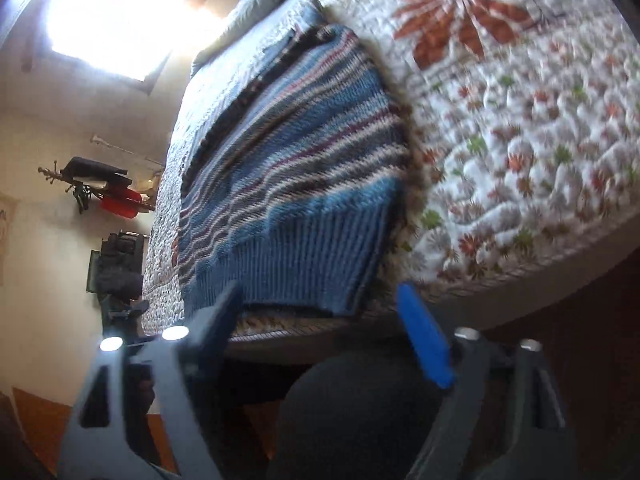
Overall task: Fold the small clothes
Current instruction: 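Grasp the ribbed sweater hem with both tools side by side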
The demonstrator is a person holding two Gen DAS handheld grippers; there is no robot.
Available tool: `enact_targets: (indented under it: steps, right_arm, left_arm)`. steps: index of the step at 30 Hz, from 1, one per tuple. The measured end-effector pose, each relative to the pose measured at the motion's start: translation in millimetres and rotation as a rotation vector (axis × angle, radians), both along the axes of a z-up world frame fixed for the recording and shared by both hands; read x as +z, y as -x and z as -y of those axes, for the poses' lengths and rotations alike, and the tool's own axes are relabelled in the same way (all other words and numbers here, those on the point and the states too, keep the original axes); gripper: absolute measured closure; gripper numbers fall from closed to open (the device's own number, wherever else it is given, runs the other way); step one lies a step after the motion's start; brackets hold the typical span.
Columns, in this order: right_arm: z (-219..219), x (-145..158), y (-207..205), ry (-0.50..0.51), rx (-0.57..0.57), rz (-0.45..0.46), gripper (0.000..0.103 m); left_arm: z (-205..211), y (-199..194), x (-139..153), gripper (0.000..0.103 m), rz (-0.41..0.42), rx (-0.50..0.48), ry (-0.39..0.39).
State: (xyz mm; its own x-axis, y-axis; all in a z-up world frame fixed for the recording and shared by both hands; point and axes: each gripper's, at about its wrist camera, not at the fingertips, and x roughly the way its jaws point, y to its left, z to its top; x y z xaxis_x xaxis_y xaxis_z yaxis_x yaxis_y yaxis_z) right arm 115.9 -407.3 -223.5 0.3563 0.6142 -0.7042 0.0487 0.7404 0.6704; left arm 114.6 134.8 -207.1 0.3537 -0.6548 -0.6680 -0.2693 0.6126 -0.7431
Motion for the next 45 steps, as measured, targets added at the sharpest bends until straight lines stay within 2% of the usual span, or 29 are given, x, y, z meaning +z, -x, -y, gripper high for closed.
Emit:
enact_targets:
  steps: [2, 6, 9, 13, 15, 16, 17, 18, 20, 24, 28, 31, 33, 34, 35, 38, 41, 43, 45]
  right_arm:
    - [1, -9, 0, -0.025, -0.005, -0.025, 0.036]
    - [-3, -17, -2, -0.018, 0.013, -0.041, 0.038]
    - [-7, -21, -9, -0.018, 0.012, -0.069, 0.039]
    - [-10, -32, -15, -0.037, 0.004, -0.113, 0.039]
    - [-11, -35, -18, -0.048, 0.007, -0.122, 0.039]
    - [-13, -36, -19, -0.056, 0.011, -0.128, 0.039]
    - [-13, -37, -20, -0.058, 0.013, -0.131, 0.039]
    - [-15, -38, -21, -0.057, 0.015, -0.132, 0.039]
    - [-19, -39, -24, -0.060, 0.015, -0.136, 0.038]
    - [-19, -42, -28, -0.066, 0.023, -0.141, 0.038]
    - [-19, -45, -32, -0.072, 0.025, -0.146, 0.038]
    - [-20, -45, -35, -0.071, 0.029, -0.145, 0.038]
    - [-21, -45, -35, -0.070, 0.030, -0.143, 0.038]
    - [-21, -44, -36, -0.071, 0.031, -0.141, 0.038]
    - [-22, -44, -38, -0.074, 0.030, -0.139, 0.039]
    - [-23, -41, -40, -0.085, 0.031, -0.125, 0.047]
    - [-26, -38, -44, -0.082, 0.044, -0.109, 0.065]
    - [-29, -36, -45, -0.075, 0.055, -0.098, 0.090]
    - [-30, -33, -46, -0.066, 0.054, -0.084, 0.093]
  left_arm:
    - [0, 2, -9, 0.004, -0.037, 0.020, -0.016]
    - [3, 4, -13, 0.004, -0.022, 0.022, -0.022]
    - [12, 3, -14, 0.004, -0.022, -0.001, 0.031]
    - [17, -2, -19, 0.007, -0.046, 0.004, 0.039]
    - [19, -4, -22, 0.018, -0.062, 0.012, 0.045]
    - [19, -4, -24, 0.036, -0.070, 0.008, 0.046]
    - [19, -4, -27, 0.049, -0.085, 0.005, 0.043]
    - [18, -3, -29, 0.054, -0.098, 0.008, 0.035]
    - [14, -1, -31, 0.055, -0.105, 0.017, 0.041]
    - [11, 0, -31, 0.043, -0.093, 0.010, 0.048]
    - [13, -3, -33, 0.040, -0.098, 0.005, 0.039]
    - [17, -5, -33, 0.045, -0.102, -0.001, 0.026]
    - [18, -6, -32, 0.059, -0.110, -0.008, 0.004]
    - [17, -6, -33, 0.062, -0.112, -0.012, -0.006]
    - [16, -6, -33, 0.072, -0.115, -0.012, -0.016]
    - [11, -5, -35, 0.084, -0.120, -0.007, -0.028]
    - [7, -2, -37, 0.092, -0.113, 0.004, -0.022]
    - [5, -1, -34, 0.093, -0.090, 0.004, -0.020]
    - [5, 1, -29, 0.094, -0.063, 0.000, -0.025]
